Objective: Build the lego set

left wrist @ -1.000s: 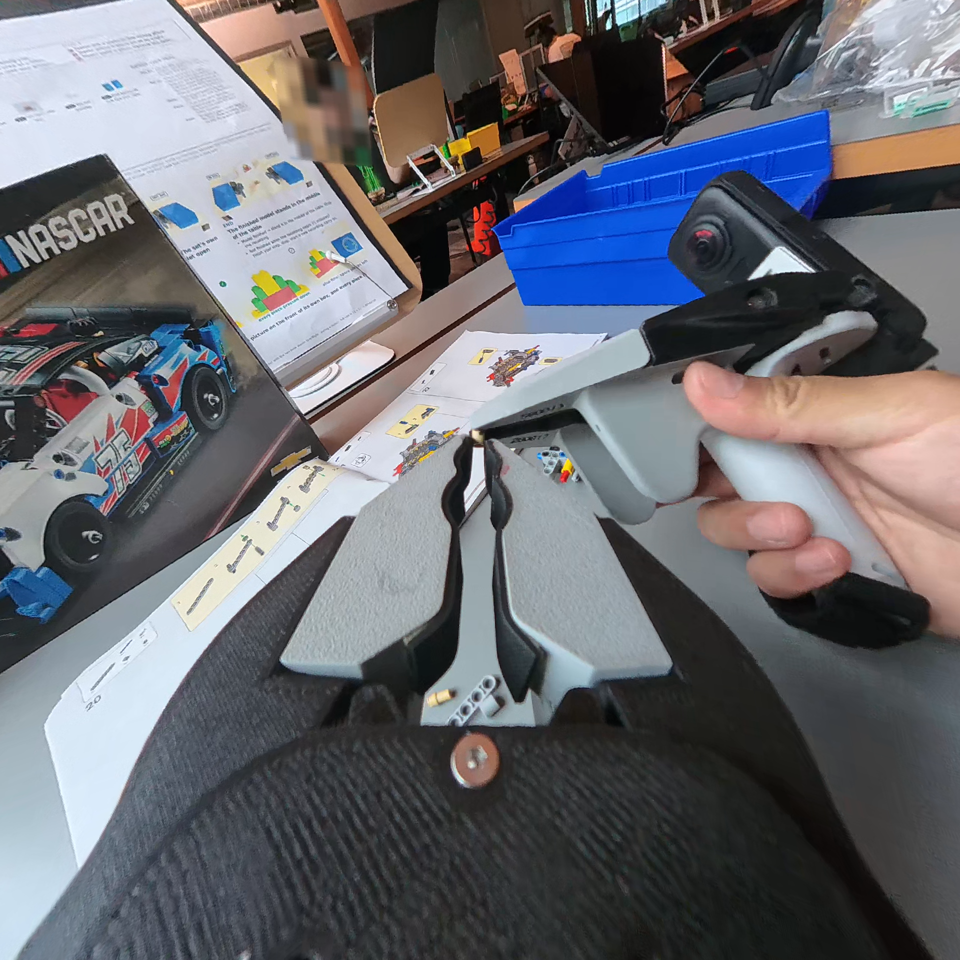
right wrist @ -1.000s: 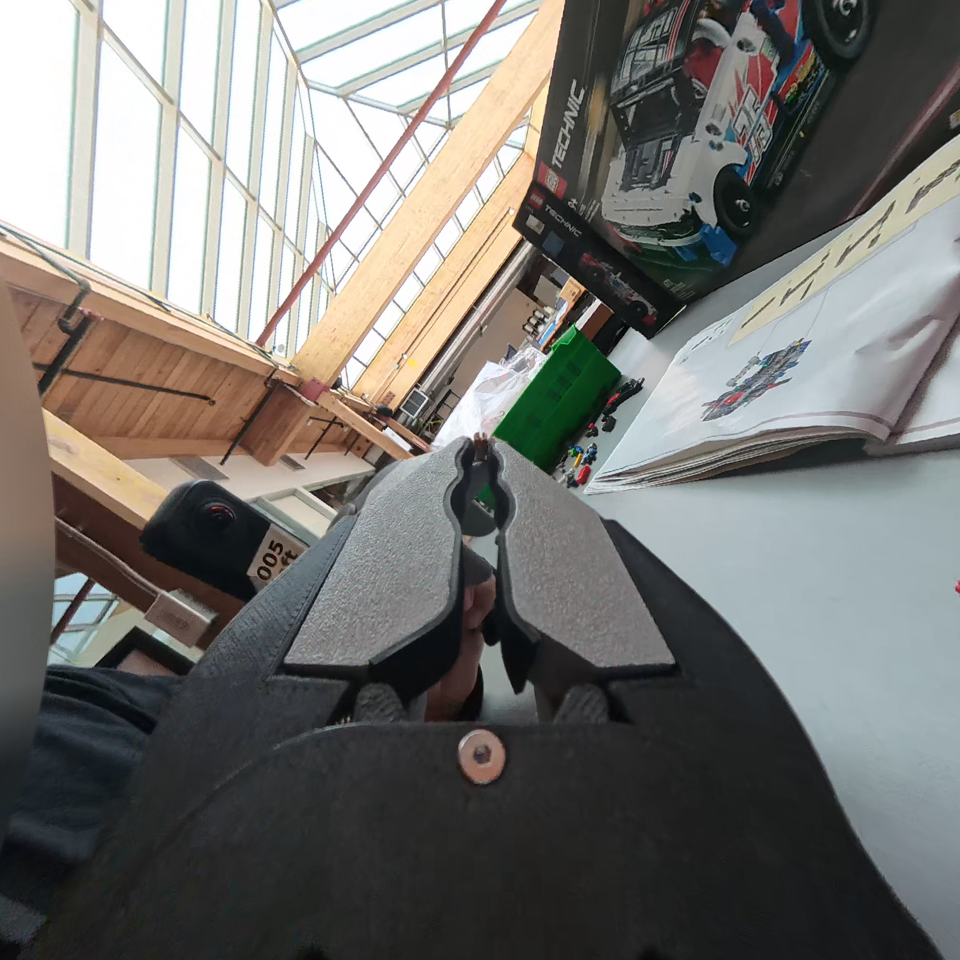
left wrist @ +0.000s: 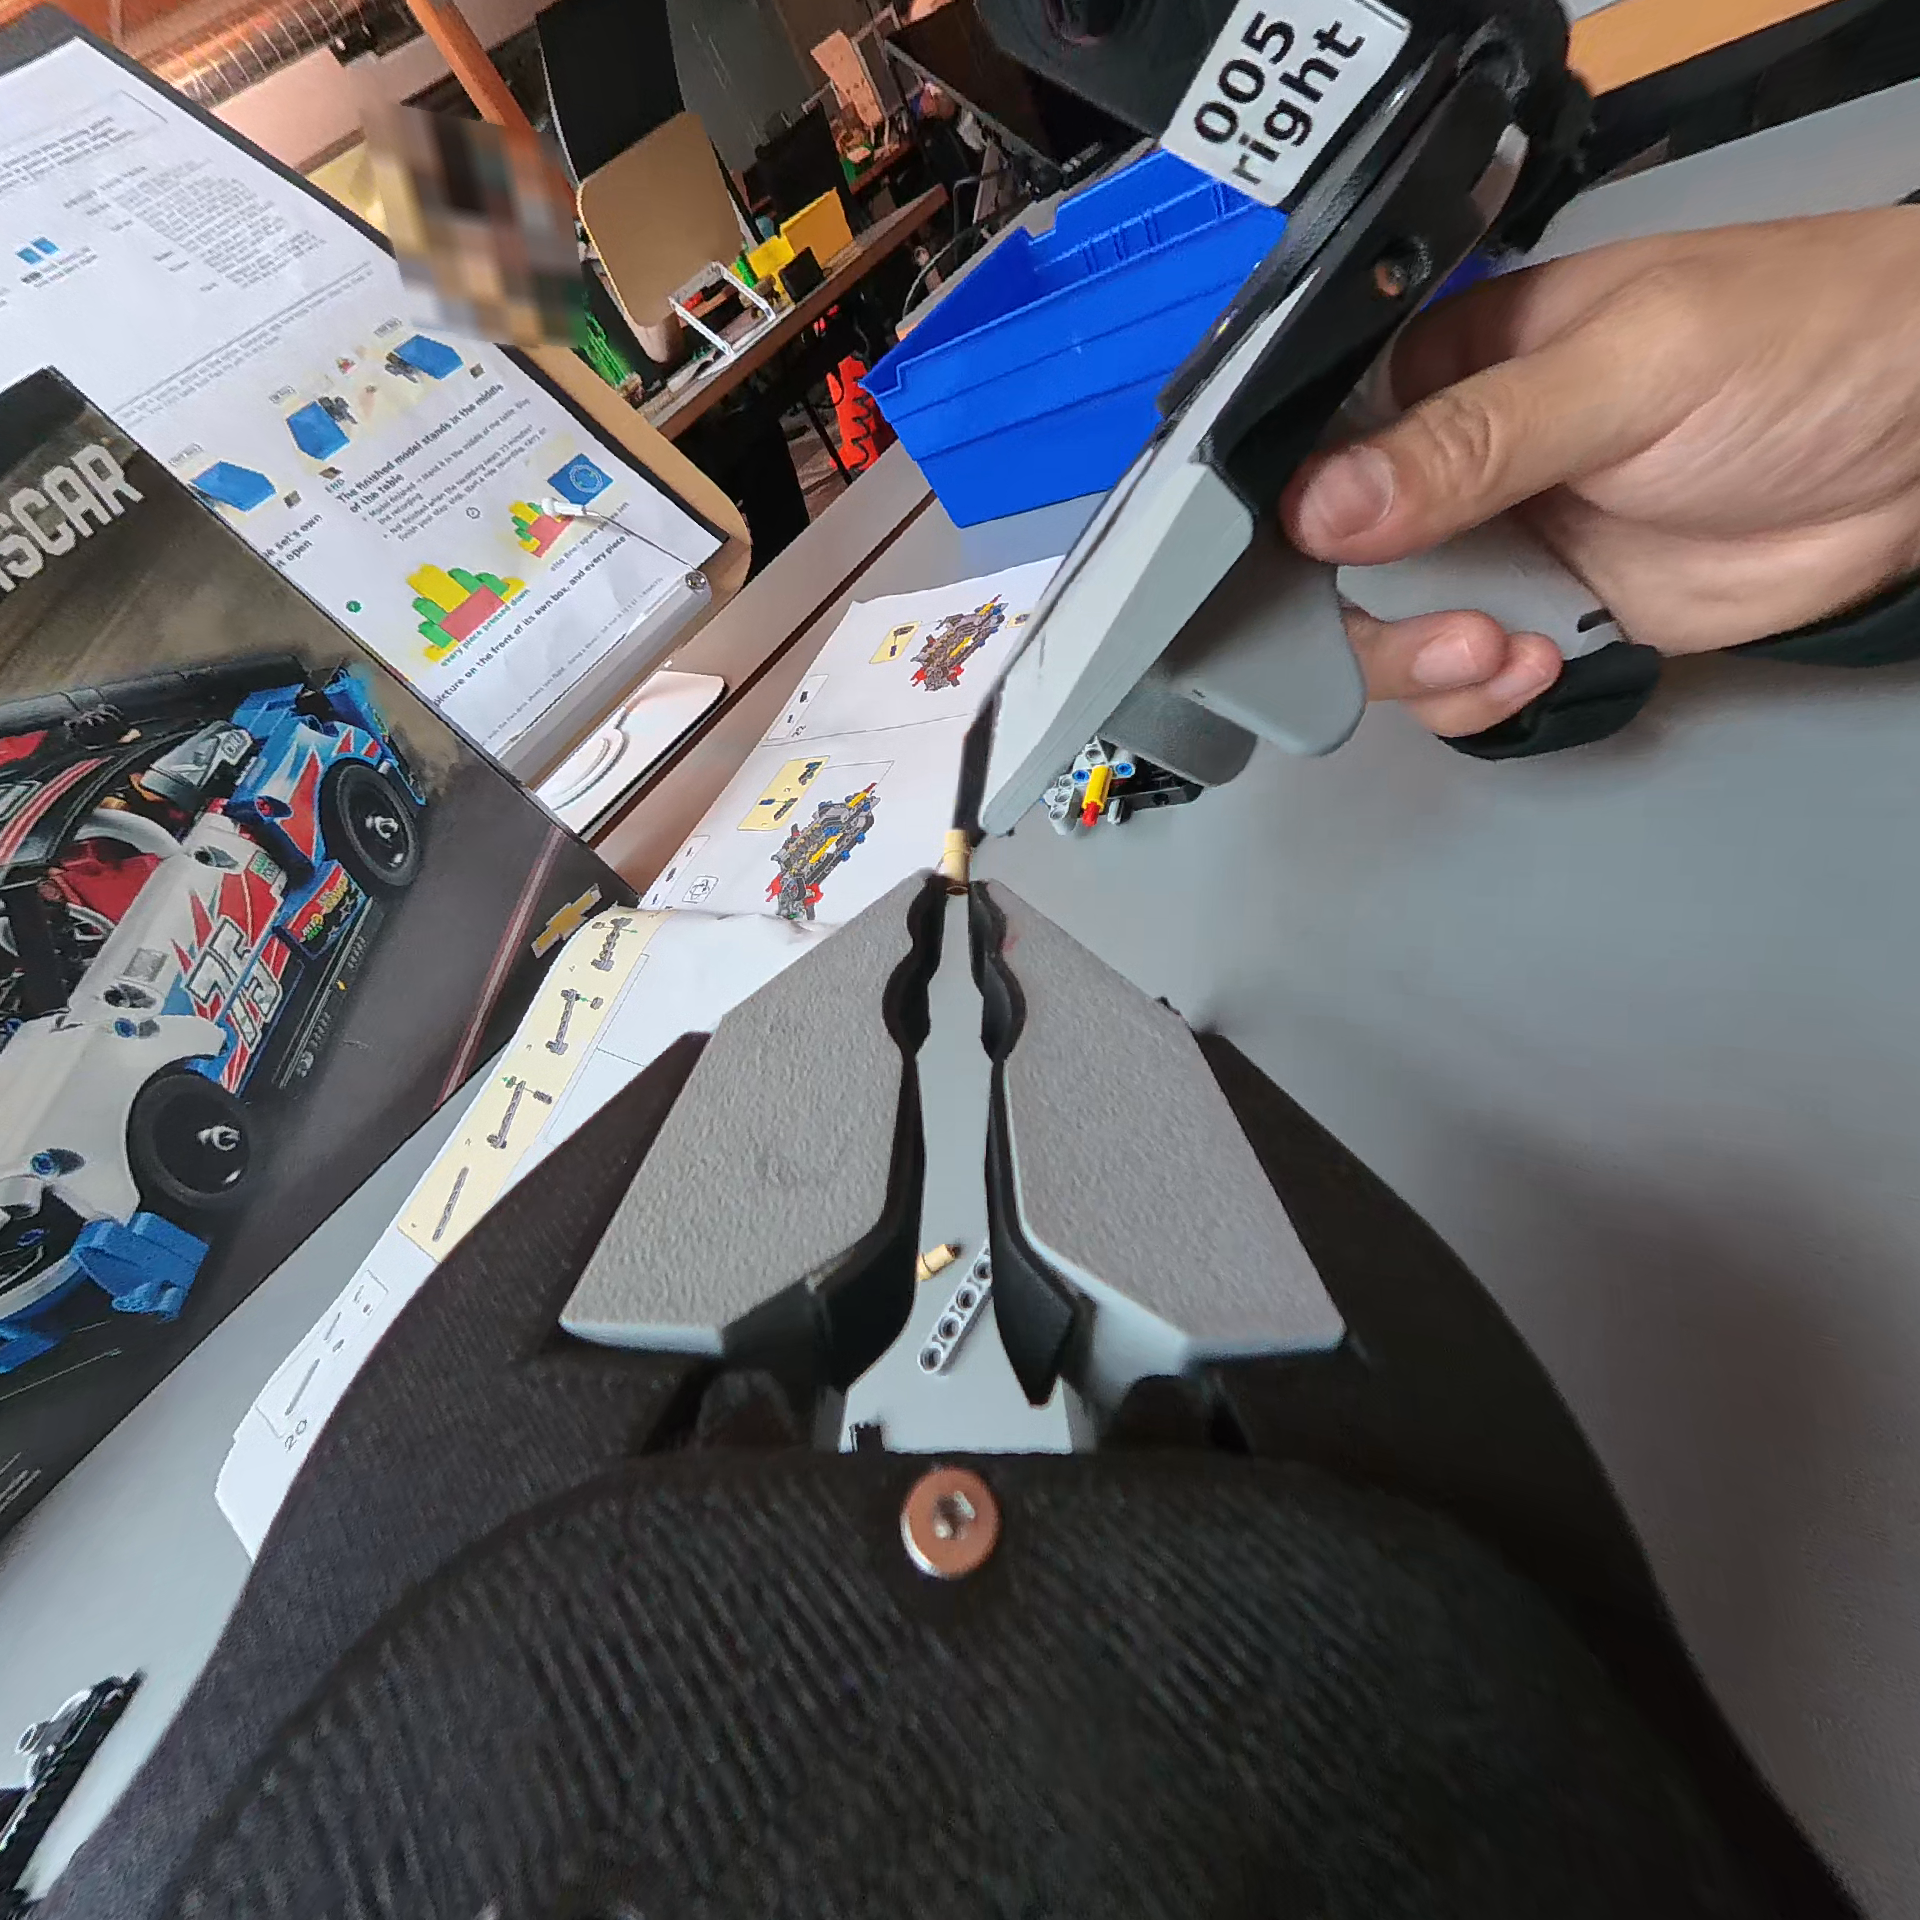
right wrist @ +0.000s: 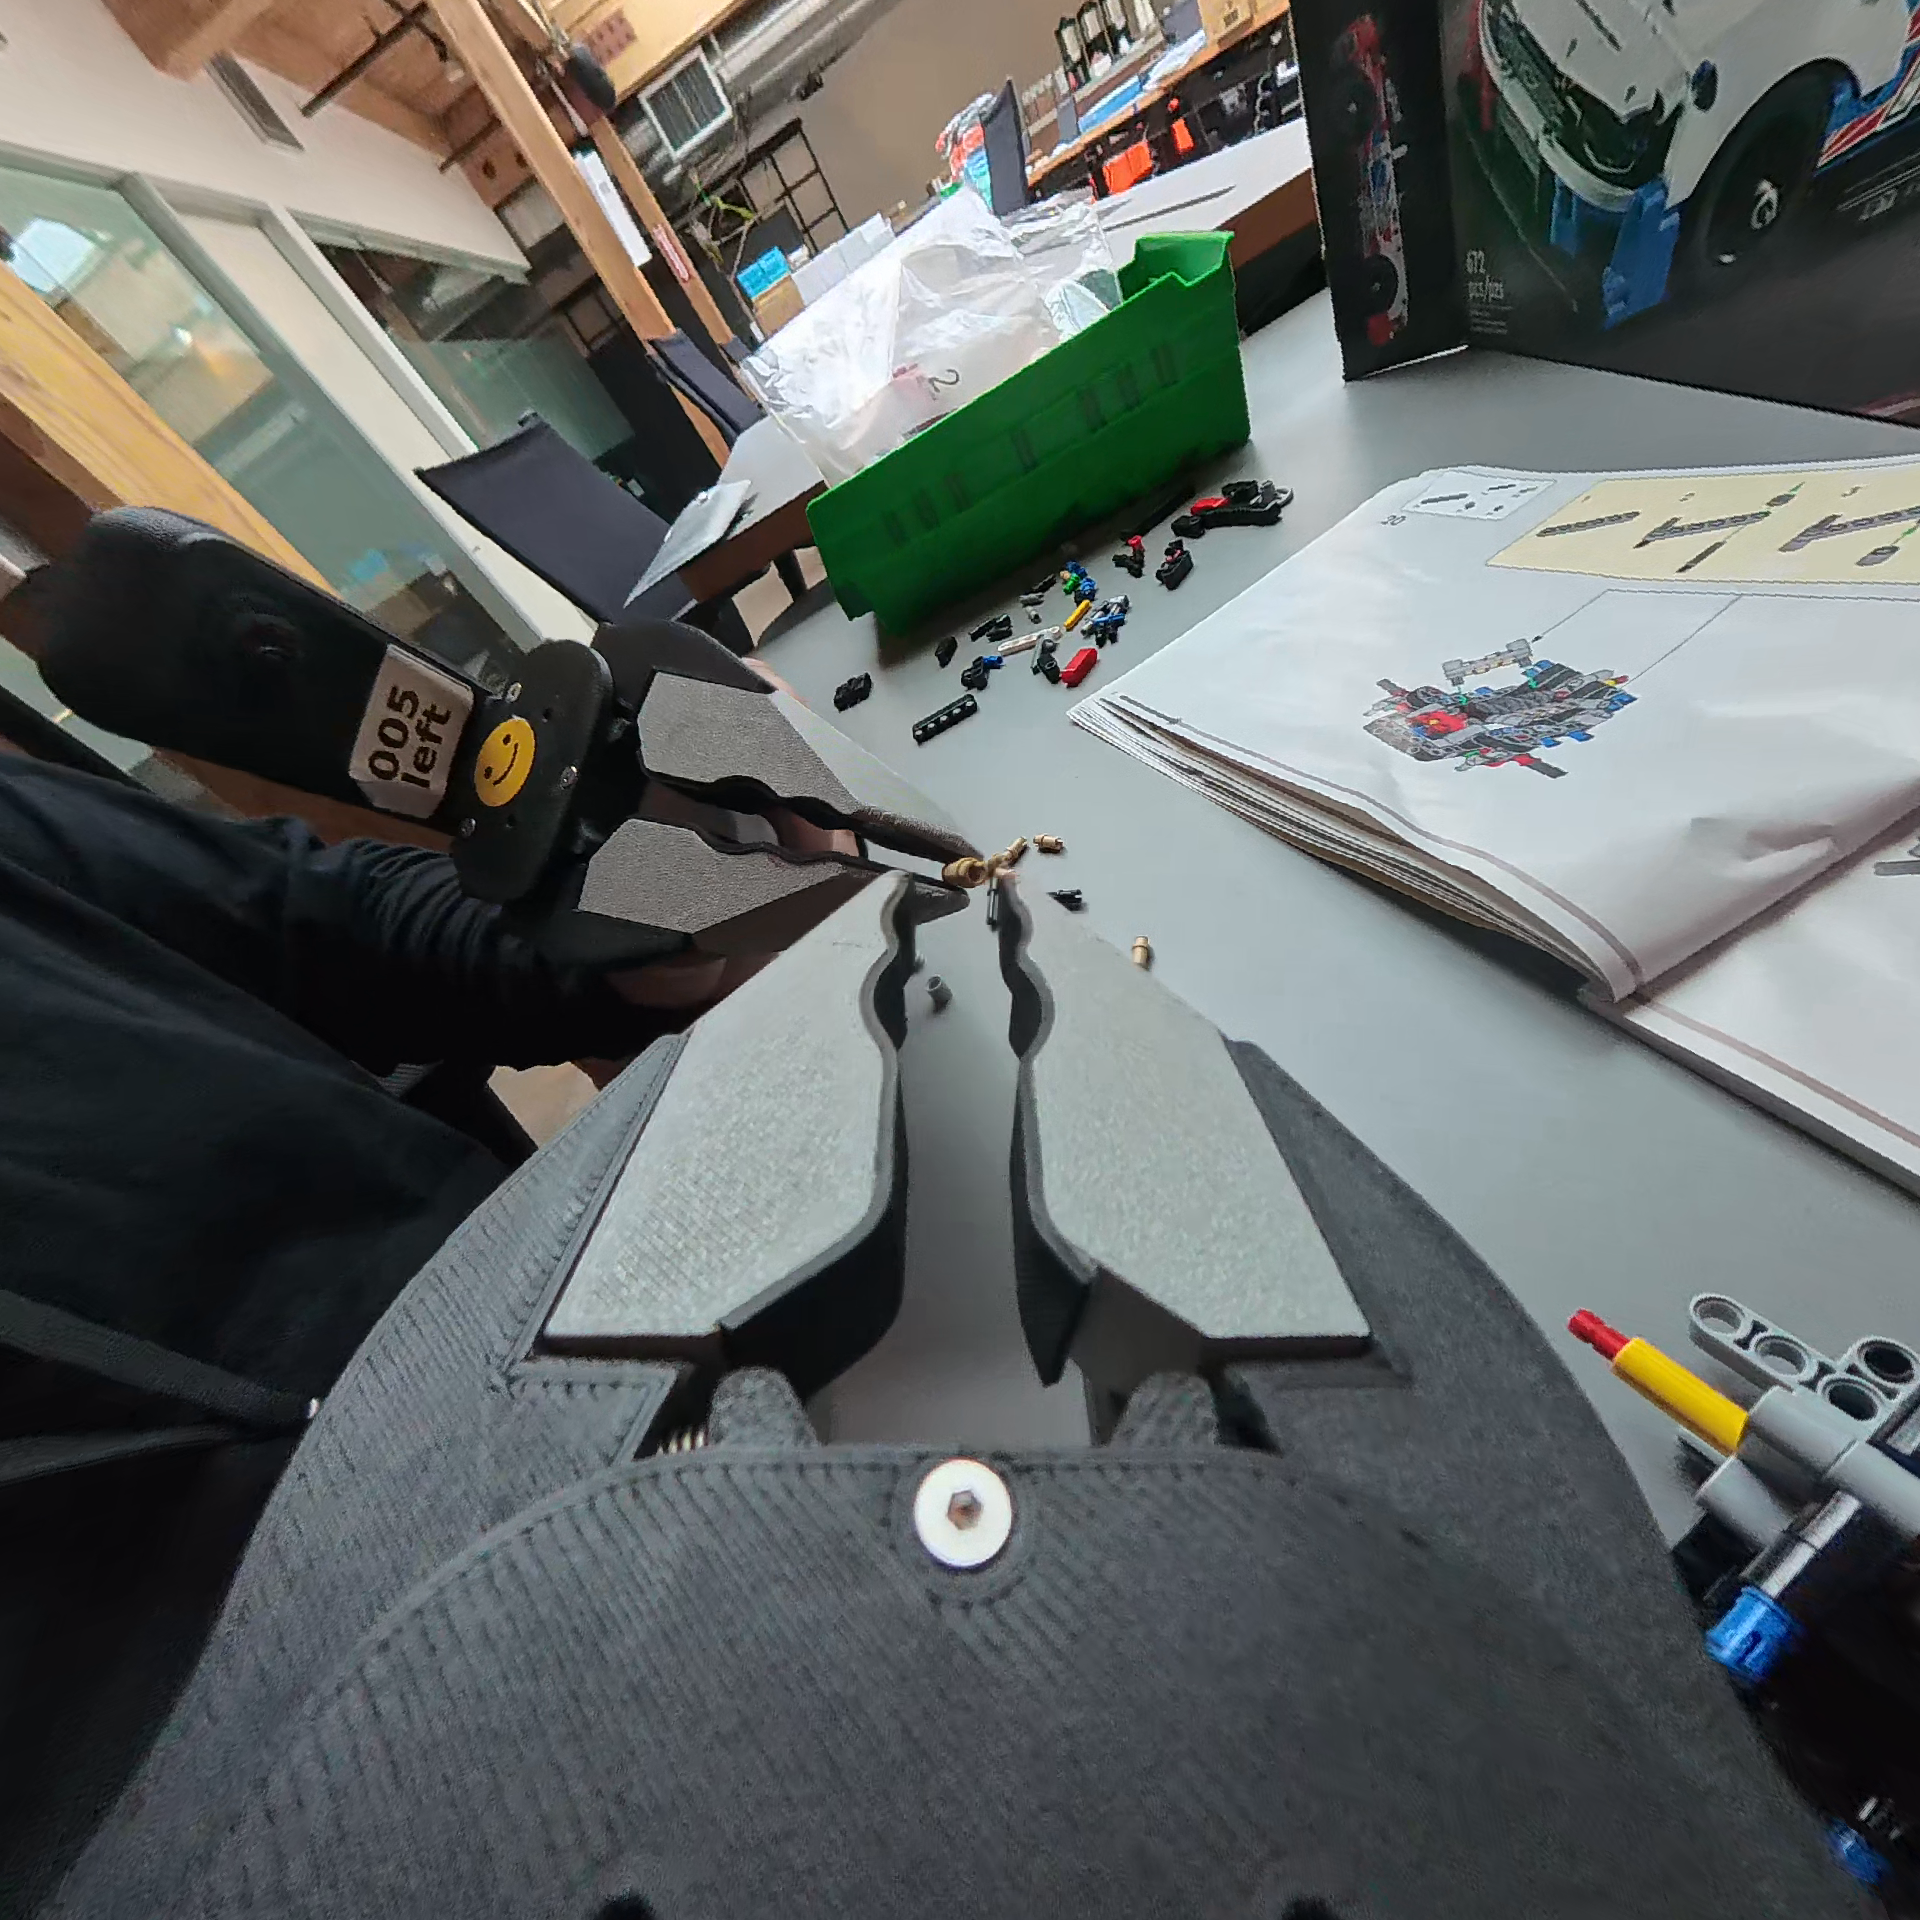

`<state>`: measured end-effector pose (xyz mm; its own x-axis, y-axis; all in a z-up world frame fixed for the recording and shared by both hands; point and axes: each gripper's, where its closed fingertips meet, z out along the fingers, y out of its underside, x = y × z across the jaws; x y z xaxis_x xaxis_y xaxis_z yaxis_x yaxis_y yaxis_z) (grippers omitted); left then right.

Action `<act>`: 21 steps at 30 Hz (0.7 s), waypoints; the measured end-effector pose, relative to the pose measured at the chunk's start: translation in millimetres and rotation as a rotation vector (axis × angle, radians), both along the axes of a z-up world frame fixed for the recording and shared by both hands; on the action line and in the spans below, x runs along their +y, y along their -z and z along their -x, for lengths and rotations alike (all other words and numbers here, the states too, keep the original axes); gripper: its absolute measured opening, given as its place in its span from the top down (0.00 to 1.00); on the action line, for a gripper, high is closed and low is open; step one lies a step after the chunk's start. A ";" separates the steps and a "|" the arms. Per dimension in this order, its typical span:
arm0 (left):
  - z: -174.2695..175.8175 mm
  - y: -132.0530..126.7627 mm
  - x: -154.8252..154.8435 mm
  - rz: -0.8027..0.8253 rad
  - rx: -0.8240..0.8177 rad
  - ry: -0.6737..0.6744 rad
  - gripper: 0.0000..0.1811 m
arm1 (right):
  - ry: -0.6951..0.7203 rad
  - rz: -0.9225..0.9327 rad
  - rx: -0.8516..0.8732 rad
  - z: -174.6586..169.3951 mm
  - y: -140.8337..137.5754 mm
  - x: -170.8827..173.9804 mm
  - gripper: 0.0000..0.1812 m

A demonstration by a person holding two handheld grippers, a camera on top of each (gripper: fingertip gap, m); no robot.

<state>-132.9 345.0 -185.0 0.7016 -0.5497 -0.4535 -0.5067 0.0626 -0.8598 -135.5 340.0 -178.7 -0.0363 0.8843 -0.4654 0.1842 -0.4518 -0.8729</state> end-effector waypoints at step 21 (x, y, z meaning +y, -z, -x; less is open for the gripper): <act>-12.9 -4.1 -17.0 -0.048 0.013 0.094 0.99 | -0.145 0.004 0.002 -6.2 -1.8 -16.1 0.98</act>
